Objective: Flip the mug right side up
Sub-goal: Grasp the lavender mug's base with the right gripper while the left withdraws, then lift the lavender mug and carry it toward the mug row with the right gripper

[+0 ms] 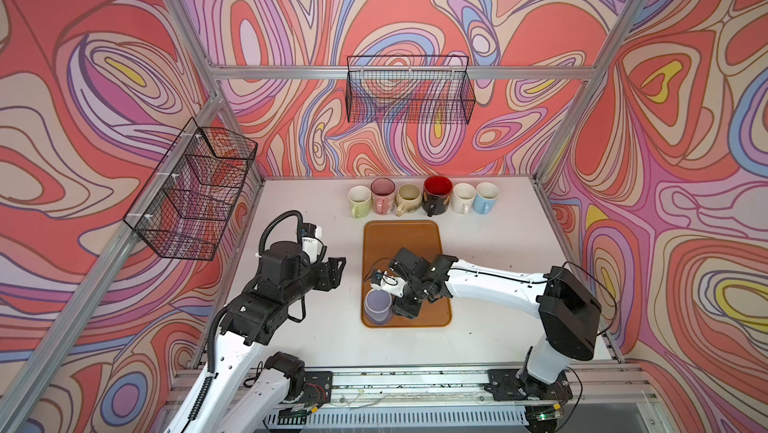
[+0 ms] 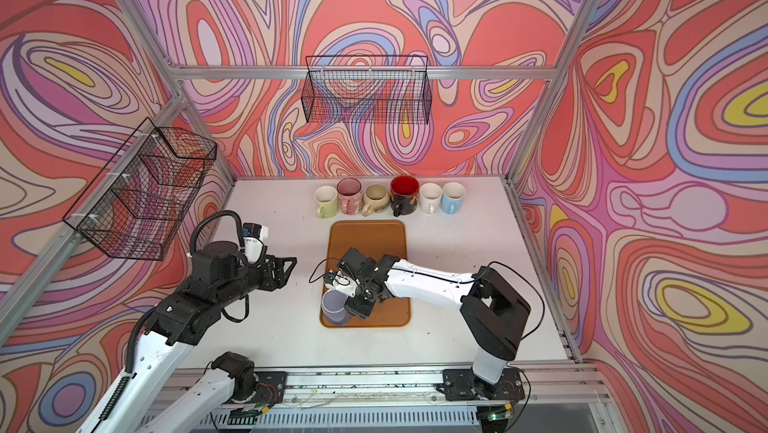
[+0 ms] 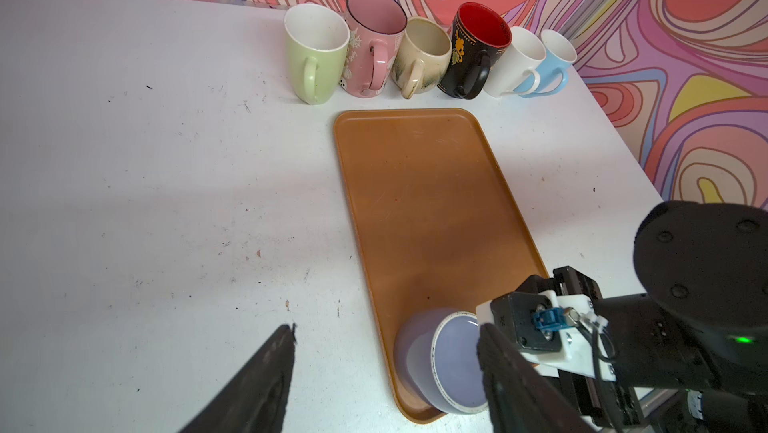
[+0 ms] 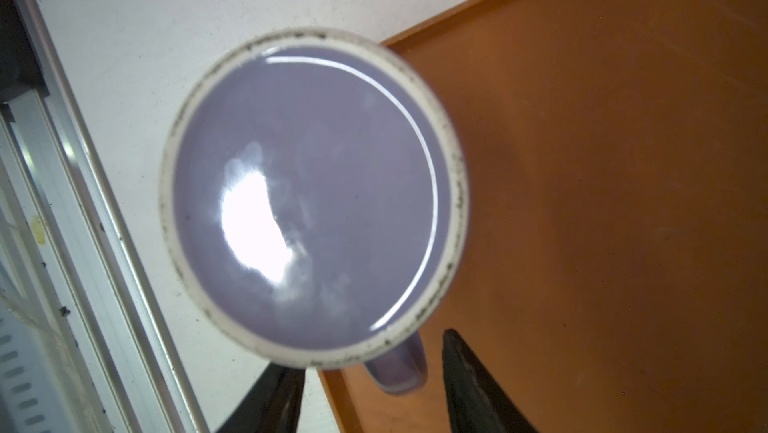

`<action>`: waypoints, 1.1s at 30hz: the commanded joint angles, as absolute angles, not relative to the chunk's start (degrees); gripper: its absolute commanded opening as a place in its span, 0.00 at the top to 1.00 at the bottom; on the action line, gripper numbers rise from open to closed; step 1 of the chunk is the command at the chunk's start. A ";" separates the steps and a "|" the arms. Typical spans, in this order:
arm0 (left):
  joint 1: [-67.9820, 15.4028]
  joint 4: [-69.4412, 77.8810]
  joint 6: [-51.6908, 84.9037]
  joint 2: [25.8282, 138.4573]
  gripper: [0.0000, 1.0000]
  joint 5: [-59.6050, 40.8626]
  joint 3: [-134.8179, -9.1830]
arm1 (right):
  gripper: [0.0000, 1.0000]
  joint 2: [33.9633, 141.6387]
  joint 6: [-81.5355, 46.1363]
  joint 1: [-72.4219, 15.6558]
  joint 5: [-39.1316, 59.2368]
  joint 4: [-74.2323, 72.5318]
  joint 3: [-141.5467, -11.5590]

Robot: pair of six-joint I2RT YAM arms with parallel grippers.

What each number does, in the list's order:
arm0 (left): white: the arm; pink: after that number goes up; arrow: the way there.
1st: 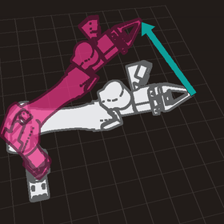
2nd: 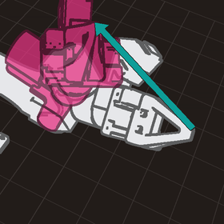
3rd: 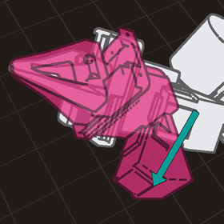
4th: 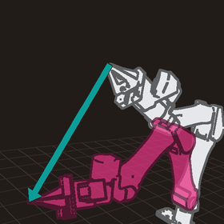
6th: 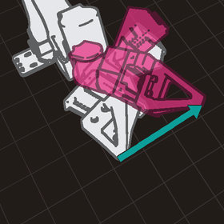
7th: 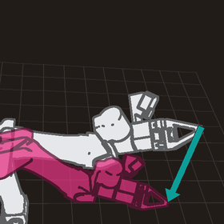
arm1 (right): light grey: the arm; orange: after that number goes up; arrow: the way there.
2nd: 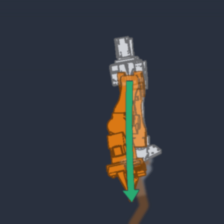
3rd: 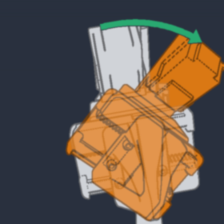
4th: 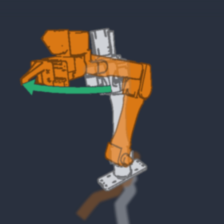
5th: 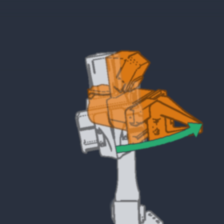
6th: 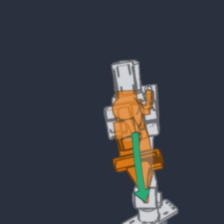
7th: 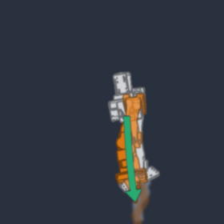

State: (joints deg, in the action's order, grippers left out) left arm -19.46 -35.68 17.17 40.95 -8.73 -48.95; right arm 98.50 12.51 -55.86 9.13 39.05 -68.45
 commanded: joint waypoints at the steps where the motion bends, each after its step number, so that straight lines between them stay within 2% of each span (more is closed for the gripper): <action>1: -19.65 -34.03 16.37 40.35 0.27 -7.39 -48.28 | 0.48 99.17 13.62 -56.60 8.29 40.43 -70.09; 6: -19.65 -34.06 16.37 40.43 0.27 -7.28 -48.30 | 0.51 99.96 13.99 -57.39 7.67 40.16 -70.72; 23: -19.60 -33.93 16.52 40.80 0.27 -7.18 -48.16 | 0.74 103.35 13.82 -60.23 4.21 39.82 -72.53; 29: -19.64 -33.93 16.44 40.78 0.27 -7.21 -48.16 | 0.89 104.05 13.75 -60.21 4.05 39.85 -73.05; 31: -19.61 -33.86 16.51 40.78 0.27 -7.16 -48.16 | 0.99 104.53 13.55 -60.21 4.00 40.19 -73.49; 33: -19.62 -33.84 16.52 40.83 0.27 -7.18 -48.11 | 1.00 104.89 13.22 -60.27 3.90 40.32 -73.91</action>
State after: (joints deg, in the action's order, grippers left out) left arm -19.46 -34.85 17.15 40.95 -7.84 -48.62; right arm 103.33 13.87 -59.72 3.73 41.43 -72.27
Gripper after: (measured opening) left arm 0.728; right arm 0.153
